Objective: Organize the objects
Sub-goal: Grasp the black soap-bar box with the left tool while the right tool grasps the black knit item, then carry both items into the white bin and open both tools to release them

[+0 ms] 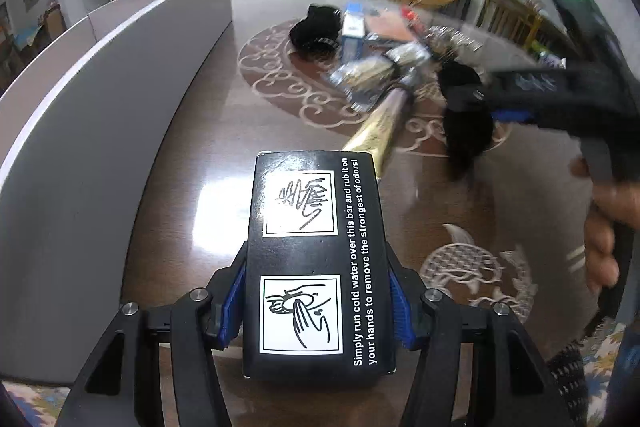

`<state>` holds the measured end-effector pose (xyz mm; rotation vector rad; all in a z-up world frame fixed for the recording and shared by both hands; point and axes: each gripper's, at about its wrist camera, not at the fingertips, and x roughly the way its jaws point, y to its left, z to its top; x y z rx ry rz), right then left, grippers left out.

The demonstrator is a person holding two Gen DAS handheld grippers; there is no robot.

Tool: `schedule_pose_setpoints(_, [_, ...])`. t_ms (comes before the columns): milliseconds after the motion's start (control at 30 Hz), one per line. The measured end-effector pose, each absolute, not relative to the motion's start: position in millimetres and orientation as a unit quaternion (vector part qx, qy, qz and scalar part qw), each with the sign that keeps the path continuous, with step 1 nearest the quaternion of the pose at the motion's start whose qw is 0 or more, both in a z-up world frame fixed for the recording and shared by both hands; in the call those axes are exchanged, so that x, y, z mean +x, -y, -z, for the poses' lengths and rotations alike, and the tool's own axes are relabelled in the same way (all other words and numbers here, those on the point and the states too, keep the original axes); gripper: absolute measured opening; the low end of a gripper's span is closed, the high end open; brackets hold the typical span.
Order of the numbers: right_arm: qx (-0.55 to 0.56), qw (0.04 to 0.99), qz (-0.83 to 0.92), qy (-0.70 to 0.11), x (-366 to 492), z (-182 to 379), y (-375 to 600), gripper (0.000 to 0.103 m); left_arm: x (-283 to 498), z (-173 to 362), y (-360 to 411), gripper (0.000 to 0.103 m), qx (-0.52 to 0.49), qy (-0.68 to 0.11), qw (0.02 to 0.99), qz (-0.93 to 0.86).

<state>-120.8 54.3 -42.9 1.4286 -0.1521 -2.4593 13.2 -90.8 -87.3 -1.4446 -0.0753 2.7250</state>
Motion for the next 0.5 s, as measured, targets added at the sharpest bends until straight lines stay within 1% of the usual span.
schedule_pose_setpoints(167, [0.477, 0.154, 0.863, 0.071, -83.7, 27.3, -86.4, 0.045, 28.6, 75.0, 80.1, 0.058, -0.445, 0.033, 0.053, -0.893])
schedule_pose_setpoints(367, [0.469, 0.169, 0.854, 0.146, -61.0, 20.2, -110.4, 0.045, 37.8, 50.3, 73.2, 0.058, -0.42, 0.036, 0.076, -0.904])
schedule_pose_setpoints(500, [0.464, 0.191, 0.848, 0.172, -48.6, 13.2, -109.6, 0.045, 44.8, 28.7, 78.2, 0.058, -0.403, 0.051, 0.086, -0.91])
